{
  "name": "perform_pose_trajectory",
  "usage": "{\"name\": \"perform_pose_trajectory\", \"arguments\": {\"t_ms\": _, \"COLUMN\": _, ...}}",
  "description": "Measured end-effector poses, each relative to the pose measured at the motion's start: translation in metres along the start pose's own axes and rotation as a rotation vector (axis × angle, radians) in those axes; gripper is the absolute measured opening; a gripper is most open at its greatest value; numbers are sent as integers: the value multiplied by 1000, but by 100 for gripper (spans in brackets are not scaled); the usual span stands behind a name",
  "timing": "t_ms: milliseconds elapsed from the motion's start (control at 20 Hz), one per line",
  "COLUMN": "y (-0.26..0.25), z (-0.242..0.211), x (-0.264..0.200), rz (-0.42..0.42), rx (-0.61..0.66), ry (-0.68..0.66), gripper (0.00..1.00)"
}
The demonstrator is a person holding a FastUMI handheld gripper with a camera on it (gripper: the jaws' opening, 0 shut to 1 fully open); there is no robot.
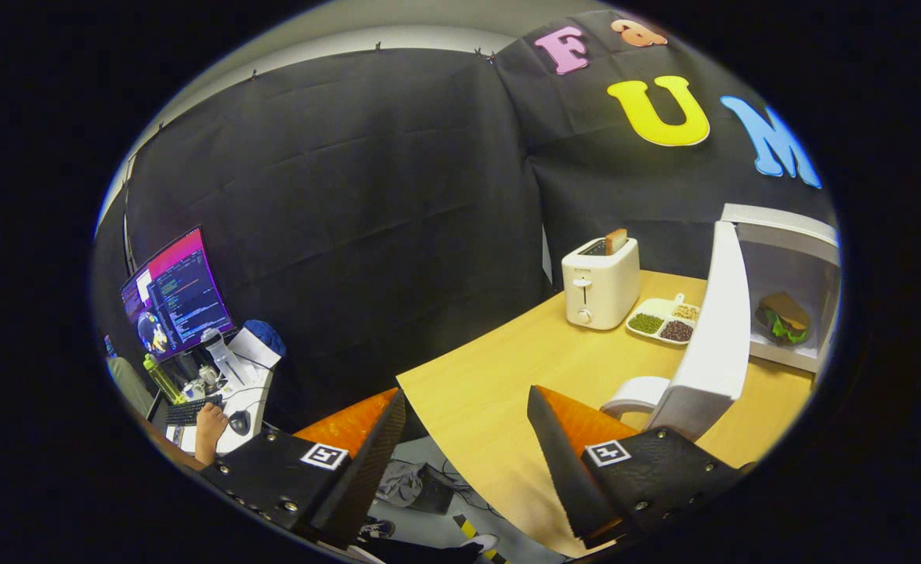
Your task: Open the microwave, put the food inside, and close the microwave door.
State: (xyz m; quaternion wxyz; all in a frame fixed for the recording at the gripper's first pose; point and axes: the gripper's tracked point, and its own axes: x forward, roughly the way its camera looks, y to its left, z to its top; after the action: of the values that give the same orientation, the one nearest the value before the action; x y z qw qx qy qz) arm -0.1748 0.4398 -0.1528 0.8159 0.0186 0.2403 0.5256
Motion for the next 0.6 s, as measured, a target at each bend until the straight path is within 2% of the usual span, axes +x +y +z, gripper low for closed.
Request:
{"name": "perform_pose_trajectory", "arguments": {"t_ms": 50, "y": -7, "z": -4, "x": 2, "rz": -26, "rx": -3, "ry": 0, "gripper": 81}}
{"name": "perform_pose_trajectory", "arguments": {"t_ms": 100, "y": -13, "z": -6, "x": 8, "rz": -50, "rx": -6, "ry": 3, "gripper": 74}}
{"name": "perform_pose_trajectory", "arguments": {"t_ms": 150, "y": -18, "z": -9, "x": 9, "rz": -70, "rx": -8, "ry": 4, "gripper": 56}}
{"name": "perform_pose_trajectory", "arguments": {"t_ms": 200, "y": -22, "z": -10, "x": 12, "rz": -89, "rx": -10, "ry": 4, "gripper": 47}}
{"name": "perform_pose_trajectory", "arguments": {"t_ms": 250, "y": -25, "z": -15, "x": 14, "rz": -98, "rx": -14, "ry": 11, "gripper": 34}}
{"name": "perform_pose_trajectory", "arguments": {"t_ms": 300, "y": -28, "z": -17, "x": 15, "rz": -115, "rx": -25, "ry": 15, "gripper": 34}}
{"name": "perform_pose_trajectory", "arguments": {"t_ms": 350, "y": -44, "z": -14, "x": 11, "rz": -193, "rx": -39, "ry": -7, "gripper": 18}}
{"name": "perform_pose_trajectory", "arguments": {"t_ms": 400, "y": -51, "z": -11, "x": 0, "rz": -217, "rx": -51, "ry": -18, "gripper": 2}}
{"name": "perform_pose_trajectory", "arguments": {"t_ms": 450, "y": -54, "z": -15, "x": 12, "rz": -224, "rx": -48, "ry": -10, "gripper": 4}}
{"name": "perform_pose_trajectory", "arguments": {"t_ms": 600, "y": -56, "z": -14, "x": -3, "rz": -237, "rx": -55, "ry": -12, "gripper": 1}}
